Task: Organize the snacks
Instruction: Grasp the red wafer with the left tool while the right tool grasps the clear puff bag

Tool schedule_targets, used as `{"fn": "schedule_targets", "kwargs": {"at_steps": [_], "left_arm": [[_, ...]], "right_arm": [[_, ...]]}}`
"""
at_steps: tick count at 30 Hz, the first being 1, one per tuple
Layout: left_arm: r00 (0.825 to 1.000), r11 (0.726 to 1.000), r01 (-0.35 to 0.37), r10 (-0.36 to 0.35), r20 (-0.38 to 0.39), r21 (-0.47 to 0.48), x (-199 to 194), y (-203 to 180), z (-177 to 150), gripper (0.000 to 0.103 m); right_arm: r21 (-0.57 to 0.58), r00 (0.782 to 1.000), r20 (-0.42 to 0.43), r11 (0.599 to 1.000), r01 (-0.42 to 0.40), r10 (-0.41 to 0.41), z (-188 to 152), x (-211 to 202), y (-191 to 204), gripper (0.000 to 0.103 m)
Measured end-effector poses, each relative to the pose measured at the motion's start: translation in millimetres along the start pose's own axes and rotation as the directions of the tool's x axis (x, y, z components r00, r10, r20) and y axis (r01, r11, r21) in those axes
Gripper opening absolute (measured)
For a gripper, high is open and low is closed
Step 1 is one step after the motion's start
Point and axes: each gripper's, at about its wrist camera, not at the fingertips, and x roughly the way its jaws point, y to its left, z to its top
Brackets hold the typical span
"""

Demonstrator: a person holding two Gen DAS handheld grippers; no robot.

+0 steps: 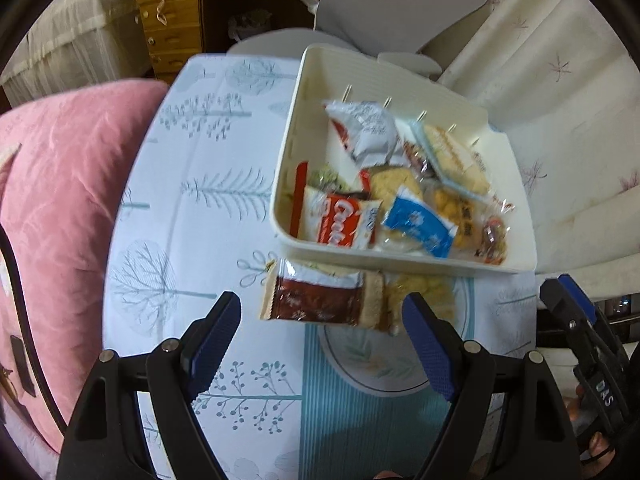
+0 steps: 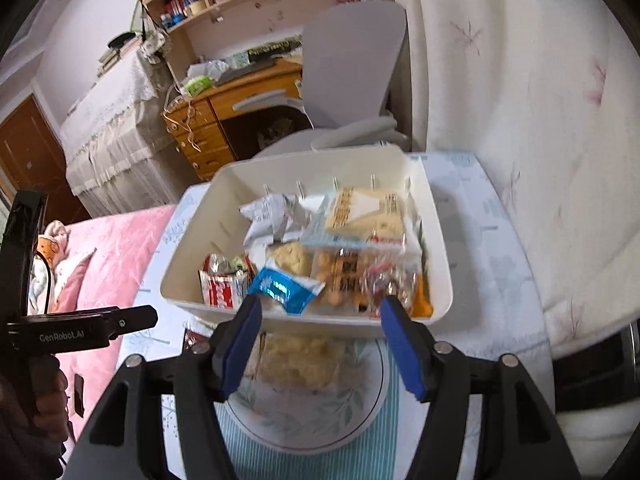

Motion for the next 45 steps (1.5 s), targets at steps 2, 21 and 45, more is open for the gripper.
{"fn": "schedule_targets", "kwargs": {"at_steps": [2,21,45], "left_arm": [[1.000,1.000,0.007,-0.007,-0.022,-0.028,9.5,11.3,-1.3,0.082],[0.995,0.994,0.092,-0.089,-0.050,0.057,90.1,21.3,-7.8,0.082],[0.999,0.996,0.007,-0.004,-0.036,0.090,109.8,9.0,-8.0,0.058]], "right_arm": [[0.008,1.000,-0.028,1.000,0.003,-0.003,-6.7,5.8,5.2,0.074],[0.011,0.958,-0.224,0.983,0.185,-0.178,-67.4,96.6,30.5,0.097],[0.012,0.949,-0.273,0.986,0.165,-0.156,-68.0,141.4,38.1,0.085]]}}
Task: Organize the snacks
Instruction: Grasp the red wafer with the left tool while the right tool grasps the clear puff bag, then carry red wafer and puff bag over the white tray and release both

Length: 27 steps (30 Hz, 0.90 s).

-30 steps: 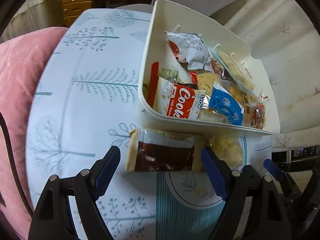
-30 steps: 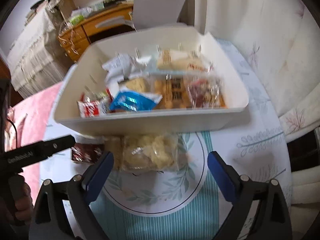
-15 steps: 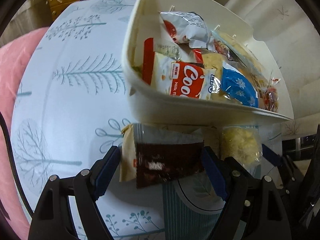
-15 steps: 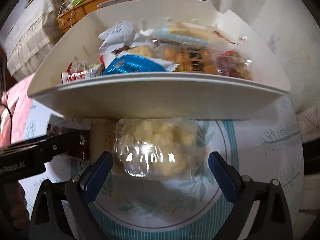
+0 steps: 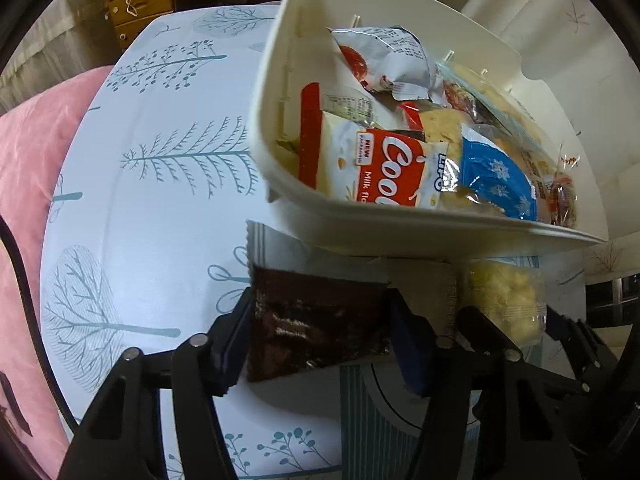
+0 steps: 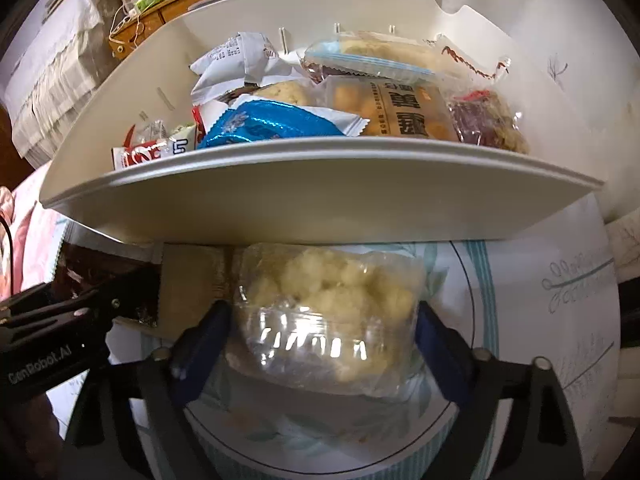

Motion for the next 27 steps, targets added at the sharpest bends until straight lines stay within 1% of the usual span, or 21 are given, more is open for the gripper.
{"fn": "schedule_targets", "kwargs": {"at_steps": [1,6,8,9,10,11,15,18,20,24,26,27], "left_arm": [[1.000,1.000,0.004,-0.004,-0.002,-0.003,-0.1,0.8,0.4,0.057],[1.000,1.000,0.017,-0.017,-0.005,-0.018,-2.9,14.1,0.4,0.042],[1.000,0.999,0.019,-0.019,0.002,-0.027,-5.1,19.2,0.0,0.035],[1.000,1.000,0.015,-0.015,0.005,-0.027,-9.4,24.3,-1.7,0.026],[1.000,1.000,0.011,-0.011,0.007,-0.023,-11.0,25.5,-1.9,0.025],[1.000,1.000,0.009,-0.009,0.008,-0.022,-12.5,26.8,-2.0,0.018],[0.999,0.999,0.032,-0.032,-0.004,-0.036,-19.6,31.5,-5.8,0.014],[0.998,0.996,0.069,-0.069,-0.003,-0.064,-25.8,37.7,-11.6,0.013],[0.994,0.992,0.105,-0.104,0.011,-0.071,-32.0,41.0,-17.3,0.013],[0.983,0.981,0.181,-0.177,0.054,-0.074,-46.5,45.1,-29.6,0.013],[0.972,0.969,0.230,-0.223,0.071,-0.096,-52.3,52.0,-36.4,0.013],[0.969,0.964,0.241,-0.233,0.077,-0.111,-54.1,53.7,-38.1,0.013]], "right_arm": [[0.006,1.000,0.004,1.000,0.006,-0.006,-0.2,-1.0,0.6,0.082],[0.053,1.000,-0.011,0.998,0.020,-0.019,-1.7,-4.4,2.2,0.075],[0.070,1.000,-0.016,0.997,0.026,-0.025,-1.8,-6.4,2.8,0.073],[0.076,0.999,-0.021,0.997,0.029,-0.027,-2.3,-7.7,4.0,0.072],[0.081,0.999,-0.027,0.996,0.030,-0.028,-1.5,-13.4,-3.2,0.072],[0.085,0.999,-0.034,0.996,0.031,-0.028,-4.4,-10.5,-0.8,0.072],[0.107,0.999,-0.049,0.994,0.017,-0.012,-16.6,-23.5,-0.1,0.072],[0.109,0.999,-0.049,0.994,0.013,-0.008,-24.9,-36.9,-0.5,0.072],[0.104,0.999,-0.046,0.995,0.009,-0.004,-29.5,-44.0,-0.8,0.071],[0.089,0.999,-0.038,0.996,0.001,0.003,-36.1,-61.4,0.3,0.071],[0.088,0.999,-0.039,0.996,-0.011,0.015,-41.0,-67.9,-0.5,0.071],[0.087,0.999,-0.039,0.996,-0.018,0.021,-43.4,-71.8,-1.0,0.071]]}}
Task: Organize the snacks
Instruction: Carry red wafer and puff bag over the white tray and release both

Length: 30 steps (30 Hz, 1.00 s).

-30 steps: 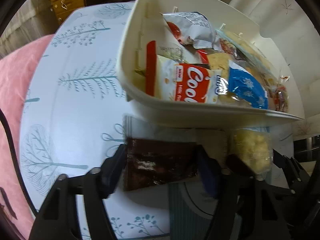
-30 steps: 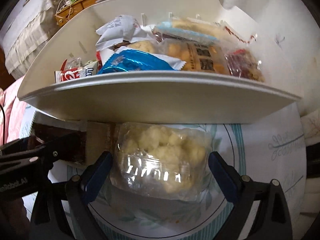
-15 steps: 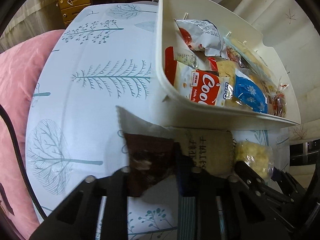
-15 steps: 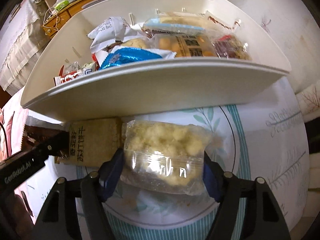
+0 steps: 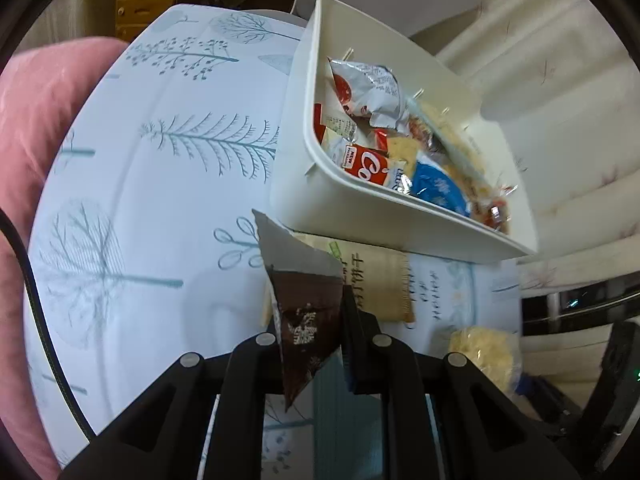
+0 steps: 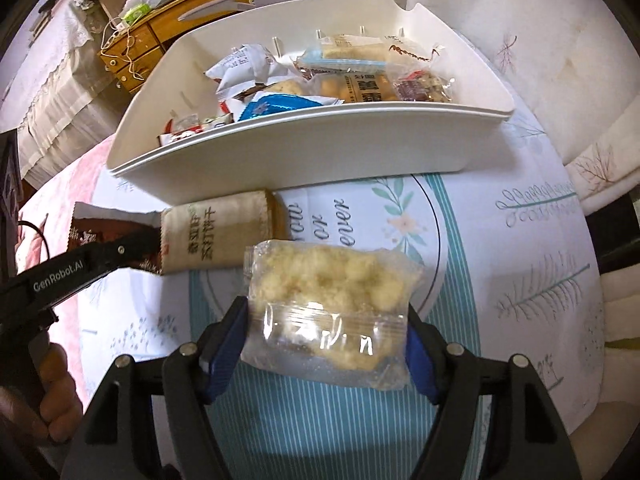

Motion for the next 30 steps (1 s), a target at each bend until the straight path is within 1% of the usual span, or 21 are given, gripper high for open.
{"fn": "schedule_targets", "kwargs": {"at_steps": [3,6,11,14,19,23,27,30], "left_arm": [[1.000,1.000,-0.003,0.003,0.008,-0.027,-3.6,-2.0,-2.1,0.013],[1.000,0.999,0.007,-0.006,0.020,-0.033,-10.5,-2.2,-7.5,0.013],[0.997,0.998,0.049,-0.047,0.069,-0.038,-33.4,-5.9,-17.5,0.013],[0.994,1.000,0.010,-0.009,0.110,-0.015,-47.3,-19.5,-22.7,0.013],[0.990,0.999,-0.003,0.007,0.139,-0.032,-61.8,-44.4,-29.3,0.013],[0.986,0.999,-0.046,0.045,0.158,0.005,-64.8,-73.1,-32.7,0.013],[0.980,0.995,-0.093,0.087,0.180,0.025,-68.4,-101.7,-33.4,0.013],[0.972,0.990,-0.132,0.120,0.204,0.047,-70.9,-122.6,-29.7,0.013]], "right_arm": [[-0.009,1.000,0.006,1.000,-0.014,0.014,-2.4,-7.7,-3.3,0.071],[-0.027,0.999,0.010,0.999,-0.035,0.035,-4.2,-16.0,-4.9,0.071],[-0.061,0.996,0.022,0.995,-0.083,0.085,-3.2,-29.6,-6.0,0.071],[-0.098,0.991,0.030,0.987,-0.124,0.128,0.9,-38.5,-8.7,0.071],[-0.190,0.981,0.054,0.967,-0.171,0.184,10.6,-56.5,-11.7,0.071],[-0.282,0.971,0.092,0.941,-0.187,0.220,23.6,-73.6,-14.8,0.071],[-0.341,0.958,0.127,0.918,-0.202,0.257,36.8,-85.6,-23.6,0.072],[-0.375,0.950,0.158,0.906,-0.196,0.271,46.6,-90.5,-33.0,0.072]]}}
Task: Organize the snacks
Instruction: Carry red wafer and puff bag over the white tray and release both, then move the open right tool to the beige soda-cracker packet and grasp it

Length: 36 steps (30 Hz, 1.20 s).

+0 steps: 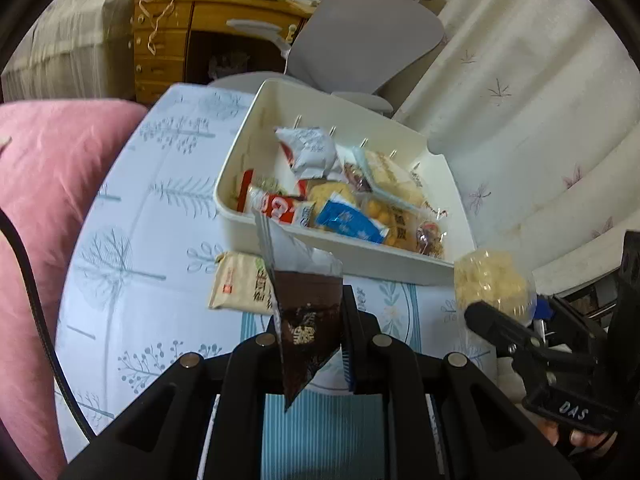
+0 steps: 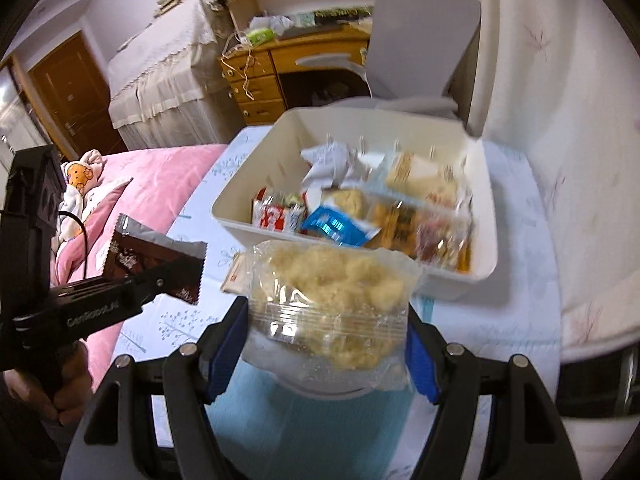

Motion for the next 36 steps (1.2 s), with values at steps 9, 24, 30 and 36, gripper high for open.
{"fn": "schedule_targets", "kwargs": {"at_steps": [9,24,30,36], "left_arm": [[0.997,0.998,-0.047,0.044,0.059,0.048,1.3,-42.0,38.3,0.013],[0.977,0.978,-0.207,0.206,0.063,0.008,37.5,-65.8,97.5,0.082],[0.966,0.967,-0.256,0.256,0.046,-0.002,35.7,-53.6,92.7,0.082],[0.966,0.965,-0.257,0.259,0.016,-0.052,27.5,-32.2,77.8,0.082]], "right_arm": [[0.010,0.996,0.084,0.999,-0.032,0.032,29.1,-4.1,-43.4,0.072],[0.008,0.996,0.083,1.000,0.028,-0.028,59.0,33.8,-76.6,0.084],[0.033,0.998,0.056,0.999,0.009,-0.011,58.0,41.2,-79.1,0.090],[0.003,0.998,0.064,1.000,-0.001,0.001,56.1,37.0,-65.0,0.090]]}}
